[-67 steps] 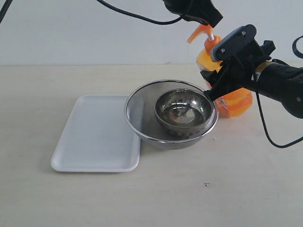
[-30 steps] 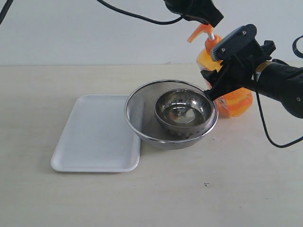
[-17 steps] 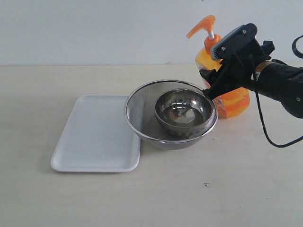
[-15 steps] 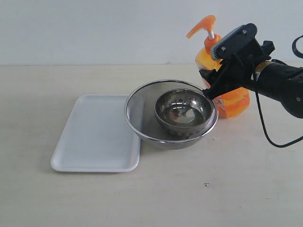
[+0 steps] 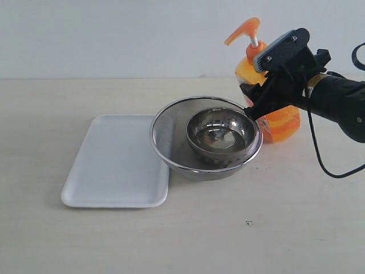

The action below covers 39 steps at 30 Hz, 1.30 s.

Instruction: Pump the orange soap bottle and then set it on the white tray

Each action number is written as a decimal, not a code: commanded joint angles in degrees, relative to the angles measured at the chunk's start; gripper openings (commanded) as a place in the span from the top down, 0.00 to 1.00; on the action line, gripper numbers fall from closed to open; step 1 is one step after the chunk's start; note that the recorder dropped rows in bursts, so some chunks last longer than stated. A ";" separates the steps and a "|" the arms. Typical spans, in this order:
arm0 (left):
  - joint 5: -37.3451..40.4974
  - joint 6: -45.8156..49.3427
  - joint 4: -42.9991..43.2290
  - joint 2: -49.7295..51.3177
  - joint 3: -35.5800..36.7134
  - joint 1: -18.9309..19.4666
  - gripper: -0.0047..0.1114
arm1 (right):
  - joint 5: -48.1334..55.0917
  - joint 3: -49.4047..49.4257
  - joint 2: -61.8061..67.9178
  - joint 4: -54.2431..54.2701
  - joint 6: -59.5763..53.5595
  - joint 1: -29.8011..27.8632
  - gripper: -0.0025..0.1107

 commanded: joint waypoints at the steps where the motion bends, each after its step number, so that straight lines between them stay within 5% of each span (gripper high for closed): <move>1: 3.36 -2.61 3.00 -2.87 0.11 -0.17 0.92 | -2.27 -0.53 -0.99 -0.43 0.13 0.09 0.98; 10: 9.16 -6.32 9.12 -8.20 0.23 -0.17 0.92 | -2.27 -0.53 -0.99 -0.43 0.13 0.09 0.98; 33: 9.16 -14.39 25.88 -26.35 0.31 -0.17 0.92 | -4.97 -0.63 -0.99 -0.43 0.34 0.09 0.98; 39: 9.16 -14.40 30.95 -29.94 7.29 -0.17 0.92 | -6.40 -0.63 -0.99 1.44 0.34 0.09 0.98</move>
